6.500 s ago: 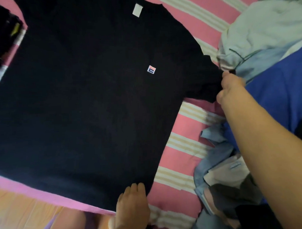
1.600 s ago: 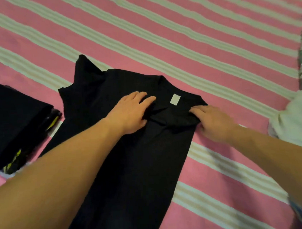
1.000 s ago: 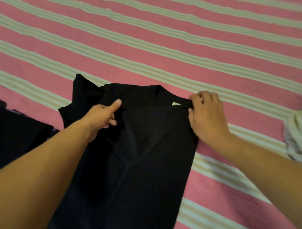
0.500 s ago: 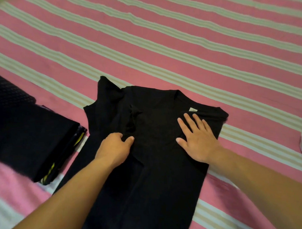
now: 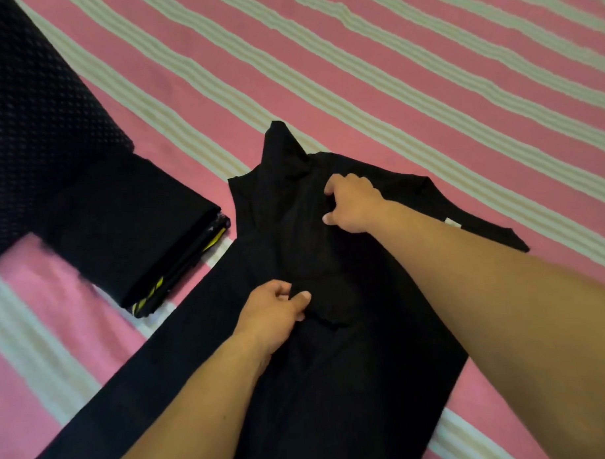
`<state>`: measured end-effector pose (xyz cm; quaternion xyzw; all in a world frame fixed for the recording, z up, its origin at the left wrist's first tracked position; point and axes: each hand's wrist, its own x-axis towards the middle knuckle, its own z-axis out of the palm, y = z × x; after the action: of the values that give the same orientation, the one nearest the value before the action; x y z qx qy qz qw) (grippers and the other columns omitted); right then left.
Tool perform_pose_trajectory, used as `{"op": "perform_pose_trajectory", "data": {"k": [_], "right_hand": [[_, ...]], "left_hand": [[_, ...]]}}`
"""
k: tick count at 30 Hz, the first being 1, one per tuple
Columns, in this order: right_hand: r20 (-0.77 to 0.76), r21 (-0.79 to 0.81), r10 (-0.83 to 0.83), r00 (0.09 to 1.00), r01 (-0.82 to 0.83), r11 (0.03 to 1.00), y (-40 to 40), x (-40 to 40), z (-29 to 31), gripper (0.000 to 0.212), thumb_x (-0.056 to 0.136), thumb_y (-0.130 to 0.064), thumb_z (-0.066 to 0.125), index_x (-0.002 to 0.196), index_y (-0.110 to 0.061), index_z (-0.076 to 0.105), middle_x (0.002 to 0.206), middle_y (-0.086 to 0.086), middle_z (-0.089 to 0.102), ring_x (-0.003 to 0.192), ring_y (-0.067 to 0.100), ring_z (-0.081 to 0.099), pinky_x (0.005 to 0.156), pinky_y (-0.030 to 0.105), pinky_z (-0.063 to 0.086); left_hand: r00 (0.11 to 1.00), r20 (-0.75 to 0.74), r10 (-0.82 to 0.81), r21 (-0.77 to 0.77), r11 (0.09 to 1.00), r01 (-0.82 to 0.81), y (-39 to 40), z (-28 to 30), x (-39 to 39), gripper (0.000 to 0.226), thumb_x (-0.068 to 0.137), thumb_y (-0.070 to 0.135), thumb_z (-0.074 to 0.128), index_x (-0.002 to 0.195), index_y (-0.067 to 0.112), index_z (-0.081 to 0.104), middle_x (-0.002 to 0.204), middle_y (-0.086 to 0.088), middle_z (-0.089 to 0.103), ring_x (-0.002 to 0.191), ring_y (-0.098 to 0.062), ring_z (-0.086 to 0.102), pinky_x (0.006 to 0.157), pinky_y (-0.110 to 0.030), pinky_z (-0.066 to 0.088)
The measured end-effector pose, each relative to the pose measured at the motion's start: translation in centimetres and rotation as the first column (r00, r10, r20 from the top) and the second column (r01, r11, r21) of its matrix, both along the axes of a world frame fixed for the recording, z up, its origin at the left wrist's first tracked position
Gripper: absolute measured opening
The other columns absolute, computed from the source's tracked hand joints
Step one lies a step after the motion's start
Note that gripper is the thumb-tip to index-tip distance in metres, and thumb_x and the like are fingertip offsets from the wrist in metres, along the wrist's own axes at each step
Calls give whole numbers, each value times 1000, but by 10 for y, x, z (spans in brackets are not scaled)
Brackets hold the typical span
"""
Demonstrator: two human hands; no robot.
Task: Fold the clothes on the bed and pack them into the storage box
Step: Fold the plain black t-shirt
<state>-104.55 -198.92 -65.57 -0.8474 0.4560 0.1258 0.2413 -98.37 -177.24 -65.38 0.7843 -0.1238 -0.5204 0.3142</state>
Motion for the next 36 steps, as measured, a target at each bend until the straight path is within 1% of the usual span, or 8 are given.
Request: {"op": "perform_pose_trajectory", "data": {"k": [5, 13, 16, 19, 22, 29, 32, 36], "right_hand": [[-127, -66, 19, 992, -28, 997, 2, 5, -1, 54, 89, -40, 73, 135, -20, 55, 136, 11, 48, 127, 36, 45, 105, 50, 41], [478, 344, -350, 806, 195, 918, 32, -119, 95, 28, 84, -3, 75, 77, -22, 57, 95, 4, 62, 89, 11, 59, 81, 23, 47], [349, 396, -444, 826, 300, 868, 54, -204, 92, 36, 79, 20, 65, 73, -13, 54, 115, 0, 59, 107, 7, 56, 81, 6, 43], [110, 413, -536, 837, 452, 791, 71, -272, 52, 47, 77, 25, 45, 66, -18, 60, 113, 13, 65, 98, 25, 63, 76, 28, 48], [101, 273, -614, 783, 571, 774, 69, -284, 22, 38, 84, 18, 44, 78, -12, 65, 87, 15, 67, 71, 25, 61, 64, 31, 47], [226, 120, -479, 848, 464, 878, 18, -187, 20, 37, 100, -26, 57, 136, -18, 53, 123, 0, 61, 116, 22, 59, 95, 31, 44], [164, 218, -554, 816, 518, 827, -5, -157, 20, 44, 100, -29, 60, 141, -17, 51, 138, 5, 55, 129, 27, 52, 106, 36, 39], [232, 264, -605, 762, 549, 793, -23, -139, 9, 16, 94, -11, 66, 108, -18, 70, 108, 1, 65, 107, 22, 60, 91, 32, 47]], "left_hand": [[998, 2, 59, -43, 997, -59, 1, -3, -4, 15, 93, 26, 73, 104, 22, 65, 93, -2, 72, 75, -9, 67, 64, -22, 48], [948, 319, 0, -319, 942, 108, 17, 46, -55, 11, 91, 27, 74, 94, 23, 64, 86, 9, 63, 80, -6, 60, 67, -9, 45], [736, 619, -273, -275, 803, 529, 36, 50, -92, 17, 88, 29, 75, 99, 31, 63, 102, 20, 52, 98, -1, 49, 89, -19, 42], [455, 735, -502, -15, 660, 751, 49, 24, -113, 39, 88, 30, 73, 125, 32, 60, 137, 8, 41, 132, -13, 35, 111, -33, 35], [389, 782, -487, 101, 715, 692, 51, 3, -104, 49, 80, 18, 78, 125, 23, 60, 135, -3, 48, 123, -25, 50, 98, -39, 49], [154, 835, -528, 256, 622, 740, 36, -9, -77, 29, 91, 39, 67, 114, 22, 60, 112, -1, 58, 91, -20, 58, 69, -39, 55], [159, 833, -531, 252, 618, 744, 26, -12, -77, 20, 96, 36, 58, 110, 23, 62, 106, 1, 57, 88, -19, 57, 69, -37, 55], [511, 736, -444, 93, 814, 574, 19, -14, -74, 11, 99, 32, 55, 92, 24, 59, 93, 11, 48, 83, -10, 51, 71, -30, 50]]}}
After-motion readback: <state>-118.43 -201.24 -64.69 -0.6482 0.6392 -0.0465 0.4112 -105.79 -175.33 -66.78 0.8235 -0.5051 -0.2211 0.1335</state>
